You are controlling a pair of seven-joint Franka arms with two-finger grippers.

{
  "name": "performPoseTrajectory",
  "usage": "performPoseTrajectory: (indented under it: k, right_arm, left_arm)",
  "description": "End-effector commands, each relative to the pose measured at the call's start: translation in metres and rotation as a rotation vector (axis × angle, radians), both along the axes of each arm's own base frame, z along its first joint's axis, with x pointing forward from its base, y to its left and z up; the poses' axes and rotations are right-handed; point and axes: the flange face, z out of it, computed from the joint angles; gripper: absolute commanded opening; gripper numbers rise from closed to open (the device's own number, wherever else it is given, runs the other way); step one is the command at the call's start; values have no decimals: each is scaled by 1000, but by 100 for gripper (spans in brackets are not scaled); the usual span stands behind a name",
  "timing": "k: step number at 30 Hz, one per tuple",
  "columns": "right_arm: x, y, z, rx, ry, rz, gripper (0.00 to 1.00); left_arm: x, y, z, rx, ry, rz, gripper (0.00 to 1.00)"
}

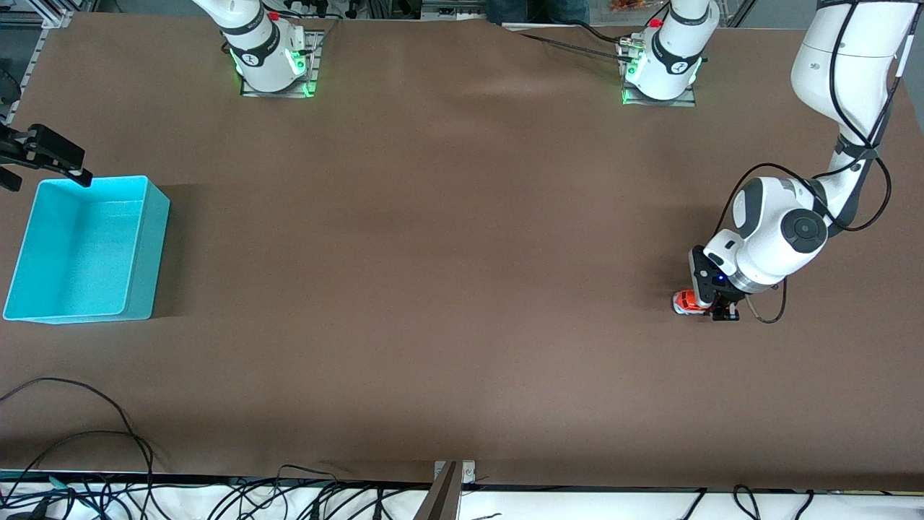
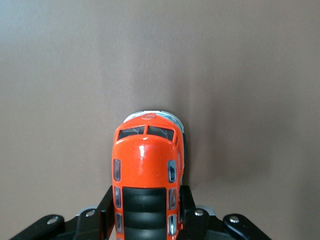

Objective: Wind up bus and store in blue box

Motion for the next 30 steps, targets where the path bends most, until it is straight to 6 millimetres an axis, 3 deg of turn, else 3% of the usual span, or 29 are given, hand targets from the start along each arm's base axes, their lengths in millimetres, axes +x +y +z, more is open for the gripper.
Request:
performPoseTrajectory:
  k: [1,6,18,30]
  right_arm:
    - [0,-1,4,-13,-2,-2,100]
    - [0,-1,3,-13,1,-2,100]
    - [0,0,3,-13,3,0,100]
    - [0,1,3,-14,3,3,100]
  left_arm:
    - [-11,24,-22,7,33,1,36]
    - [-13,41,-28,8,44,-30,36]
    - [-29,119,-34,10,59,-29,36]
    - [-41,171,-37,13,62,-32,36]
